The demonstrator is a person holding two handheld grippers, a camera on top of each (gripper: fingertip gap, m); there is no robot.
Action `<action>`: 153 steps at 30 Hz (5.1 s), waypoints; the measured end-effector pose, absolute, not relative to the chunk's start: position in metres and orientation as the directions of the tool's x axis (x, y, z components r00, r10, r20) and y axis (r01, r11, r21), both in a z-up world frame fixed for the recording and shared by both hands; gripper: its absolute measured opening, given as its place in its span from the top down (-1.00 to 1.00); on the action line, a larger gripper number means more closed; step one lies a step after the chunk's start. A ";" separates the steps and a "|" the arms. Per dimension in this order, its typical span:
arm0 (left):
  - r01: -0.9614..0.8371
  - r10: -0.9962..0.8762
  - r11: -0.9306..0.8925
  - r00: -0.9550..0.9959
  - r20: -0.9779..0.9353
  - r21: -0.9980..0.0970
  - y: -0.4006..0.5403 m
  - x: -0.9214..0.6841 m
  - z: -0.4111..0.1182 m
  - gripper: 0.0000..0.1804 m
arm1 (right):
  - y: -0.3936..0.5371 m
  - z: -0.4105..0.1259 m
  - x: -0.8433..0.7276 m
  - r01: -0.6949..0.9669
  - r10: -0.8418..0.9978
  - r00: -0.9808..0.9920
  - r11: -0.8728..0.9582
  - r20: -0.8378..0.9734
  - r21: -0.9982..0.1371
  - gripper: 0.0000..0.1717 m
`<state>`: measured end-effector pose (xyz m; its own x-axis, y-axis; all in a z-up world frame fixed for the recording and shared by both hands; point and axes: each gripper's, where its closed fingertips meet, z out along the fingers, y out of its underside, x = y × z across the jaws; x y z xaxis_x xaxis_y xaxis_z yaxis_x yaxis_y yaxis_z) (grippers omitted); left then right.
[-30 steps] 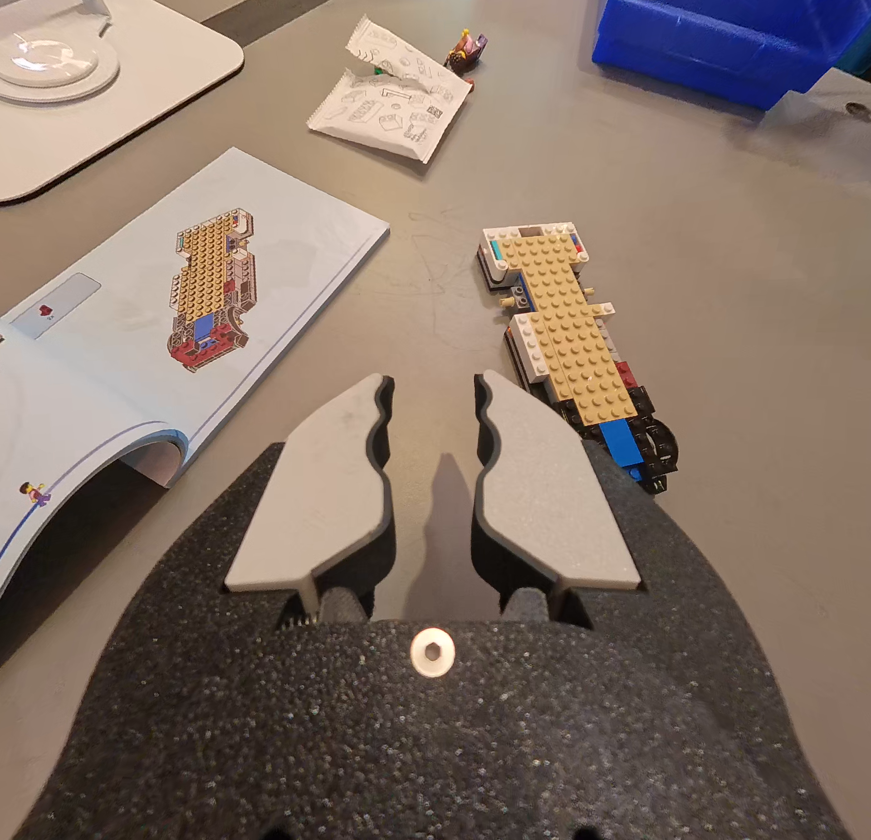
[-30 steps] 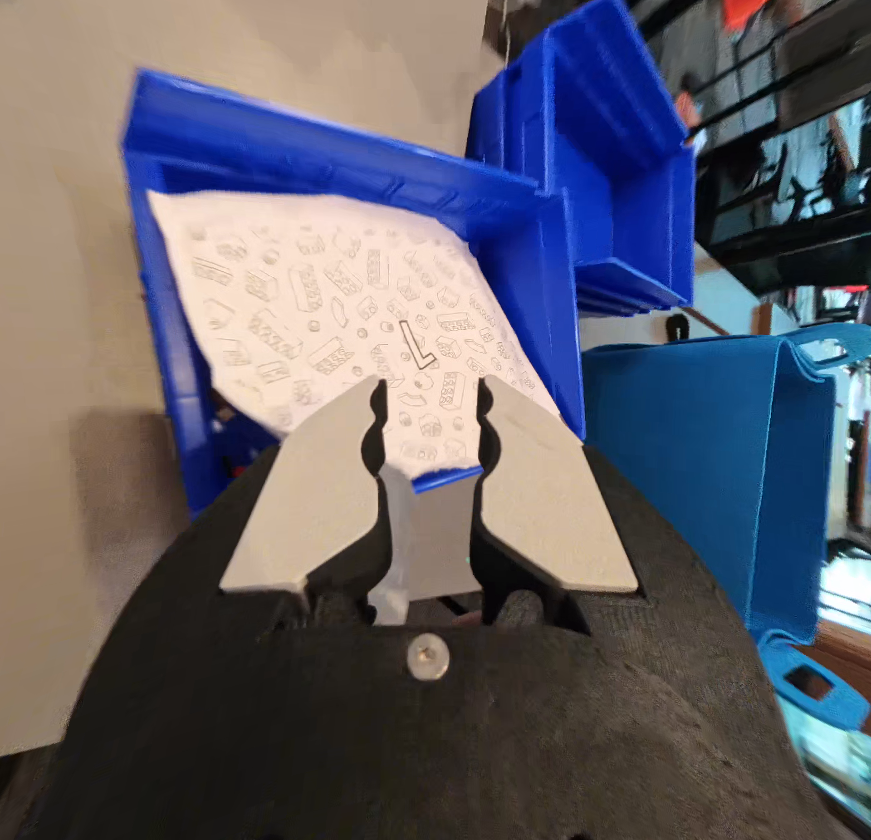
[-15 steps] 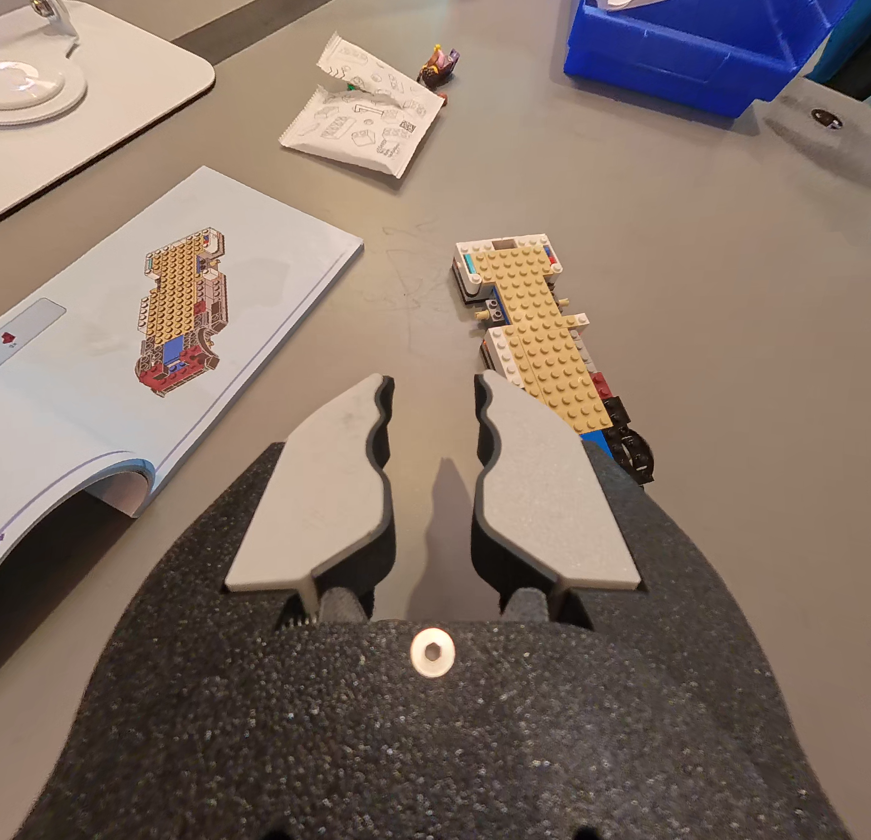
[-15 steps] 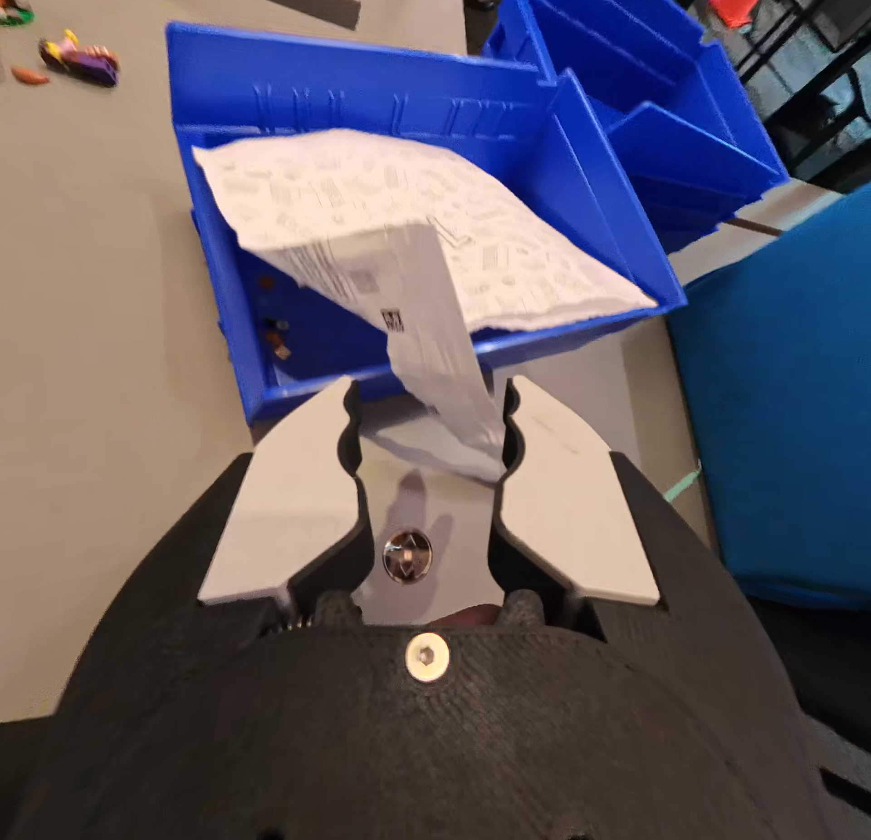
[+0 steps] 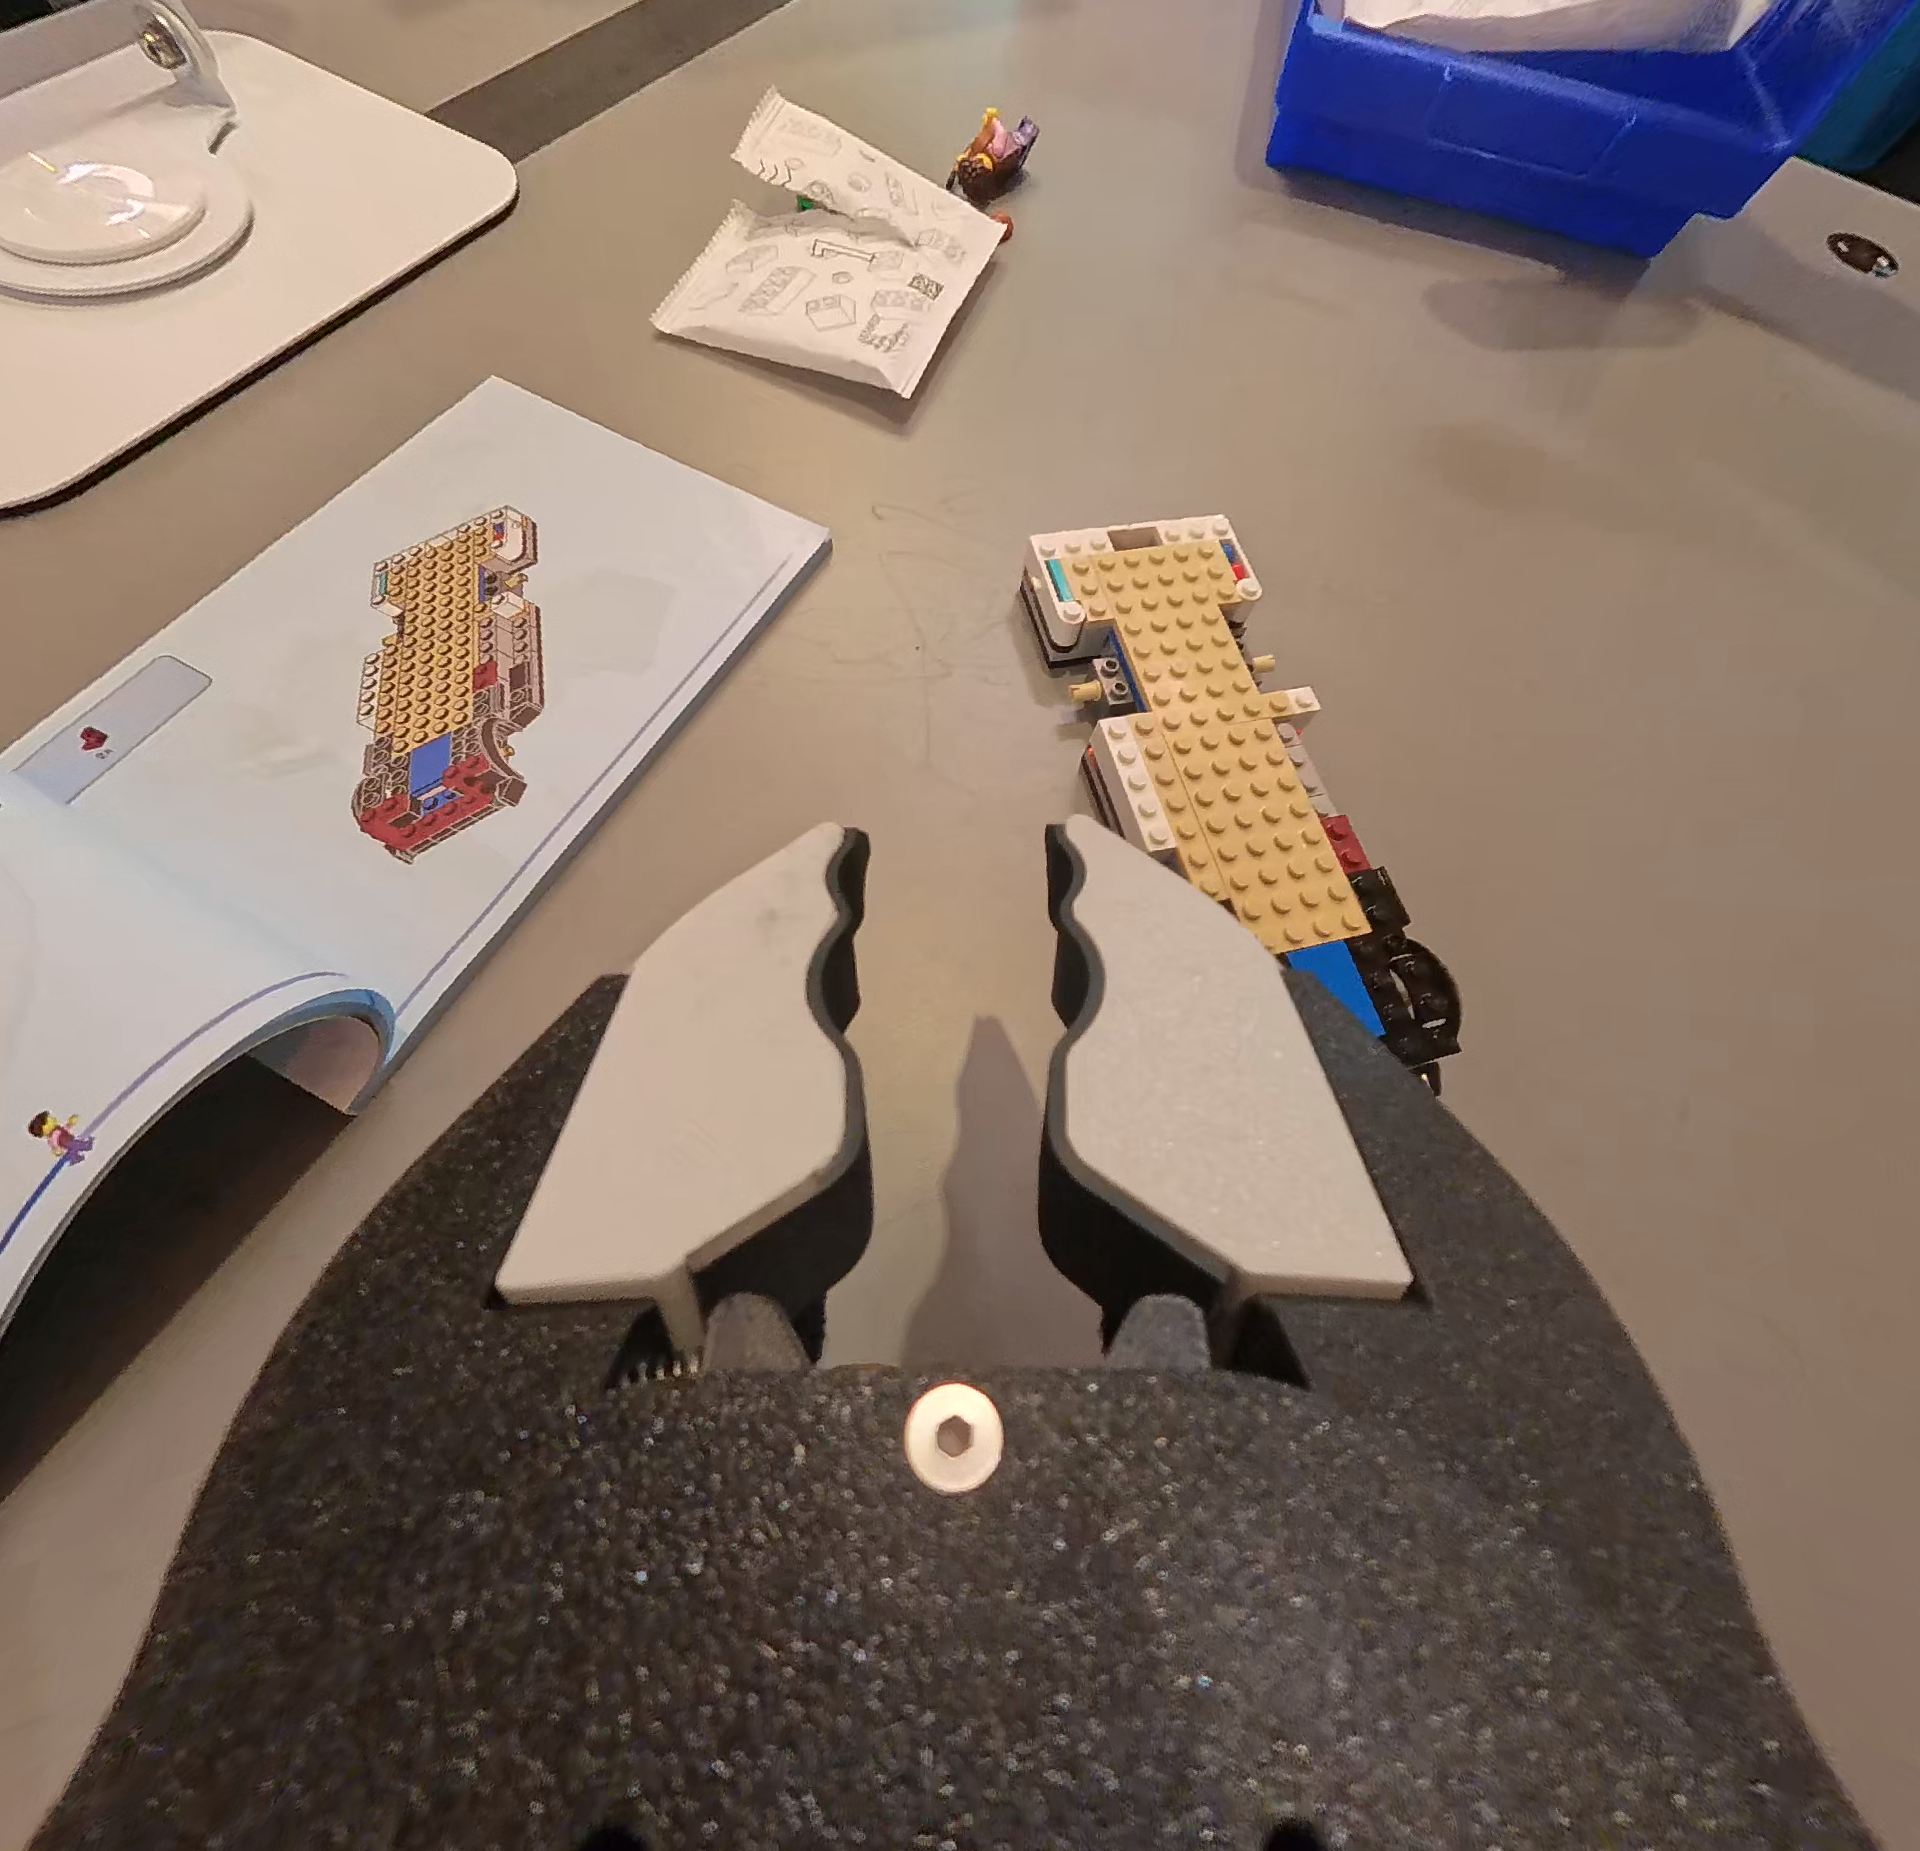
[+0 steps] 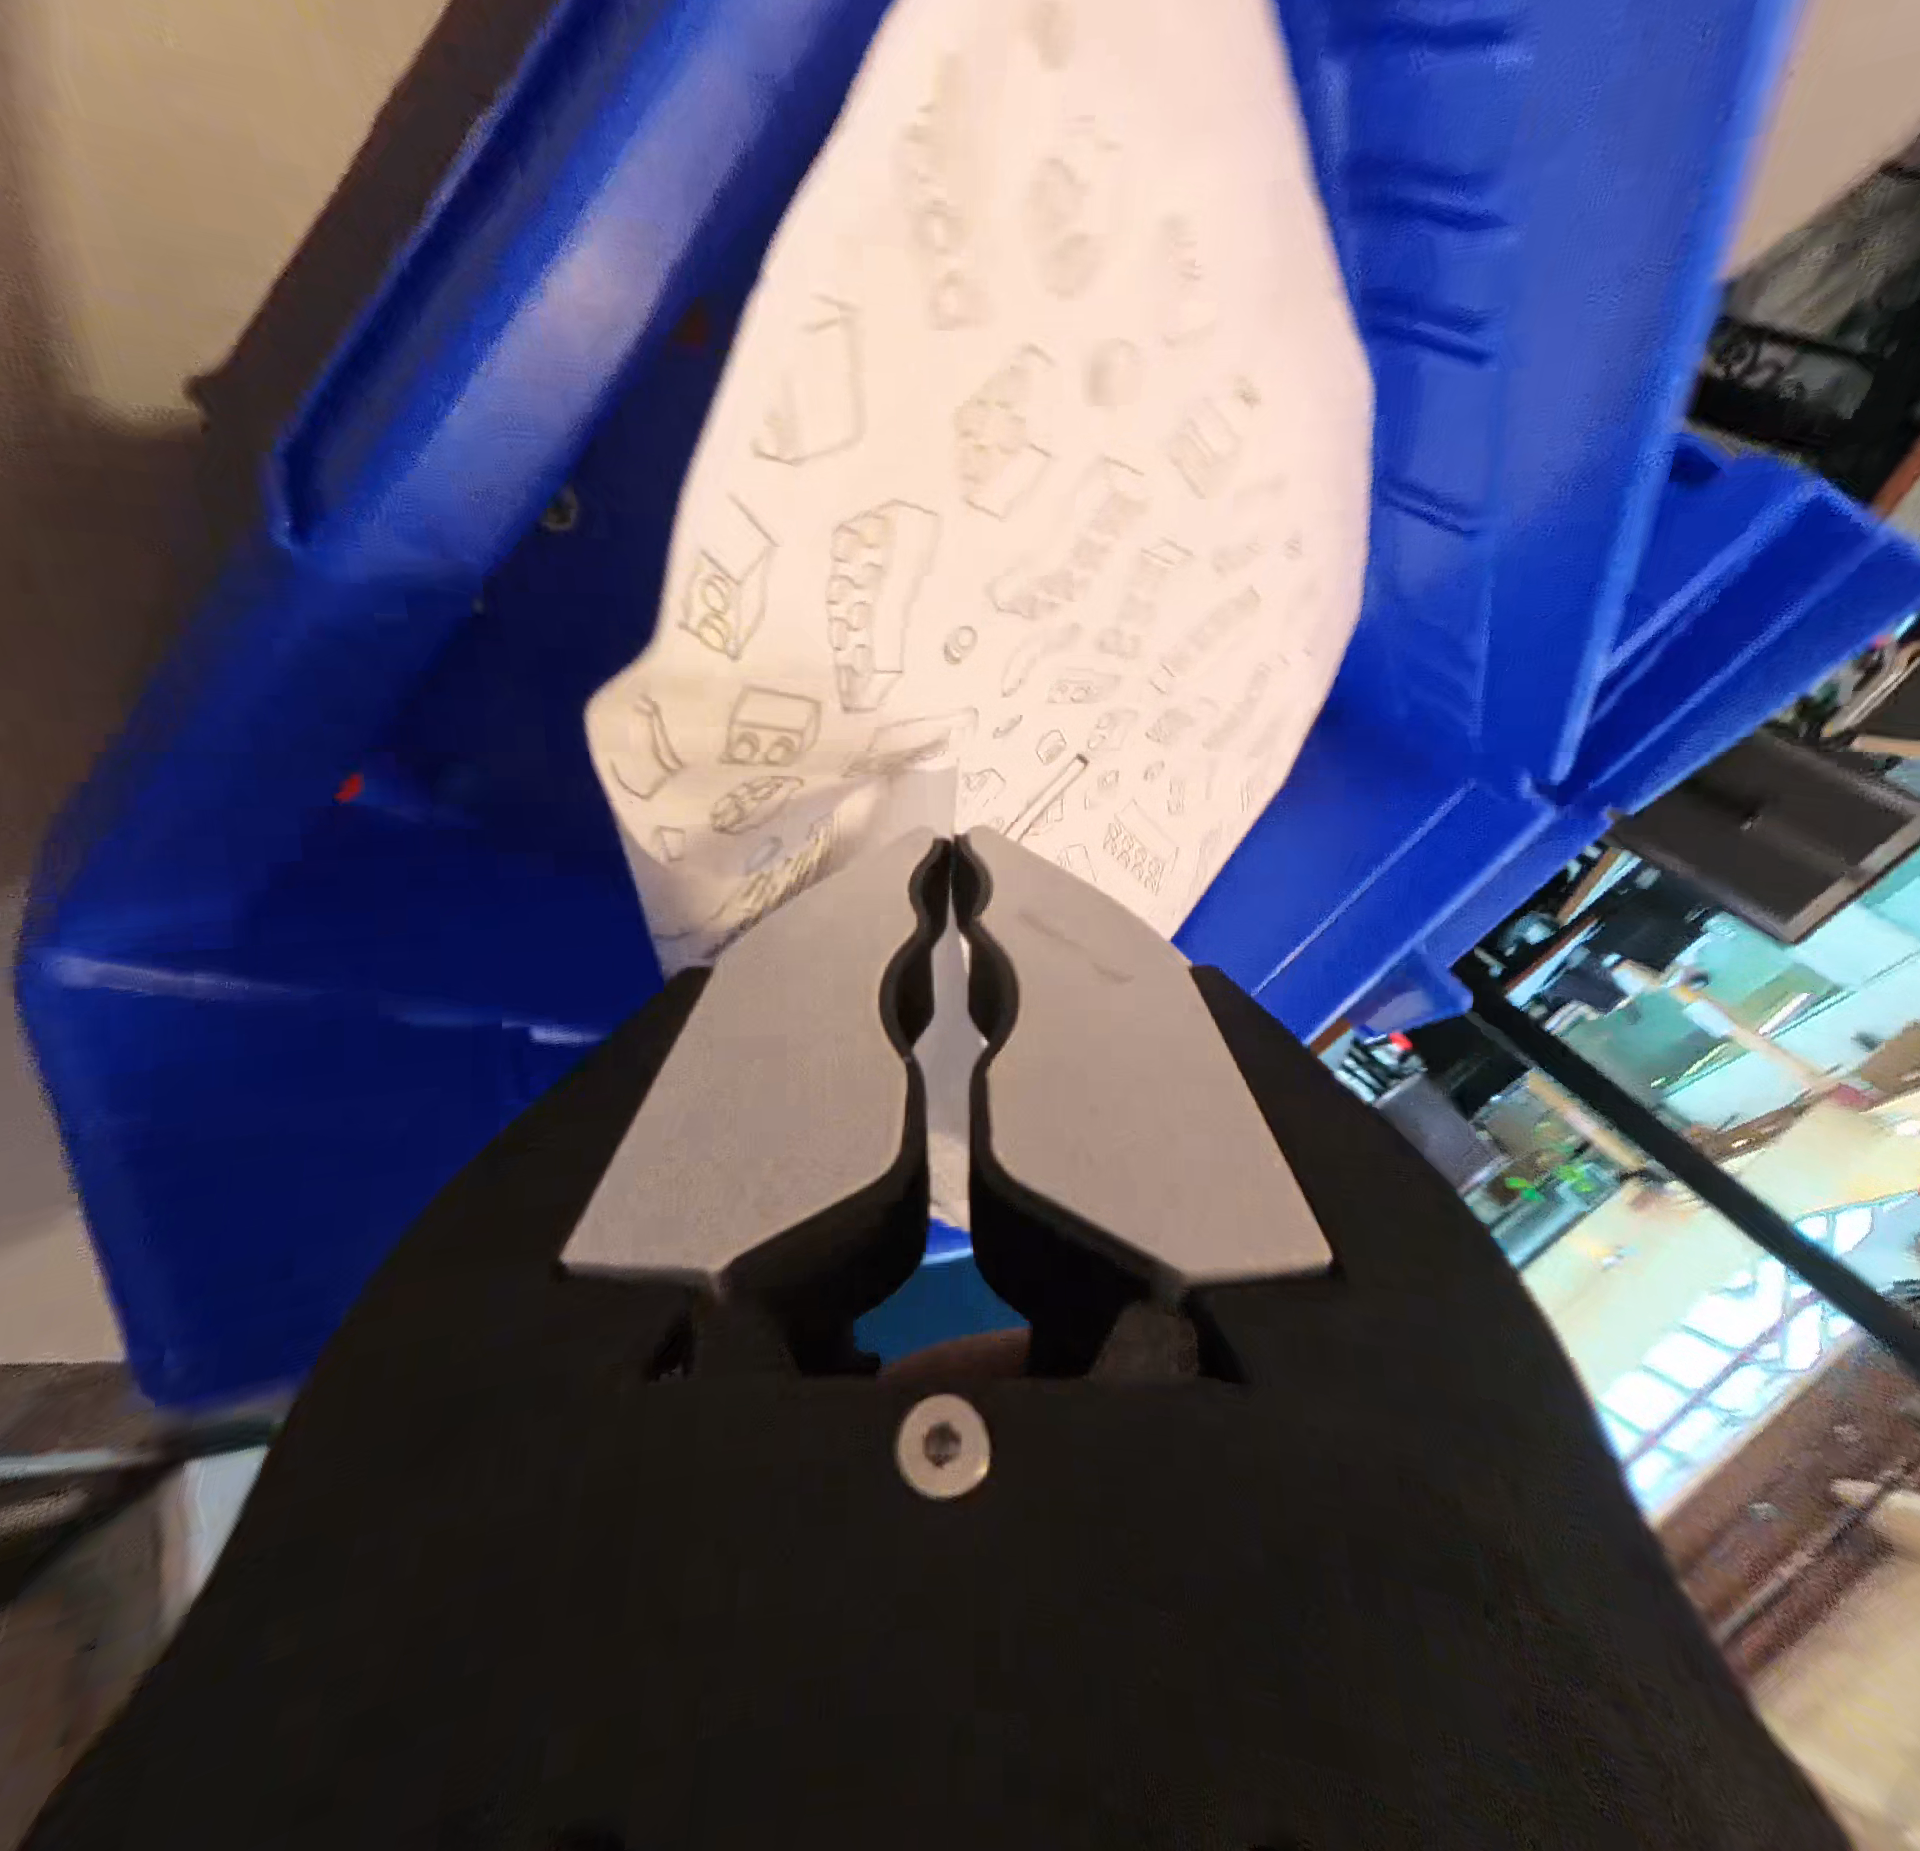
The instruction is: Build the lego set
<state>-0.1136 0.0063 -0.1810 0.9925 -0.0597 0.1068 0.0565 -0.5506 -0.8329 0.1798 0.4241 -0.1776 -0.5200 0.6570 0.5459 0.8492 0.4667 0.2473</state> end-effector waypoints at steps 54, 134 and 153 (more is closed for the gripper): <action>0.089 -0.025 -0.551 0.992 0.123 -0.830 0.005 -0.124 -0.186 0.62 | 0.457 -0.111 0.141 0.937 0.689 -0.268 0.350 0.674 0.015 0.71; 0.097 0.016 -0.519 0.995 0.103 -0.849 0.003 -0.131 -0.179 0.63 | 0.417 -0.149 0.250 0.741 0.569 -0.589 0.664 0.574 0.102 0.59; 0.084 0.019 -0.534 0.996 0.087 -0.841 0.004 -0.130 -0.181 0.63 | 0.376 -0.183 0.264 0.635 0.506 -0.752 0.728 0.423 0.258 0.91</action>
<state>-0.1299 0.0041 -0.1814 0.9960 0.0190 0.0874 0.0840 -0.5338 -0.8414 0.2638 0.3761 -0.1826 -0.7519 0.5060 0.4227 0.6350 0.7282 0.2579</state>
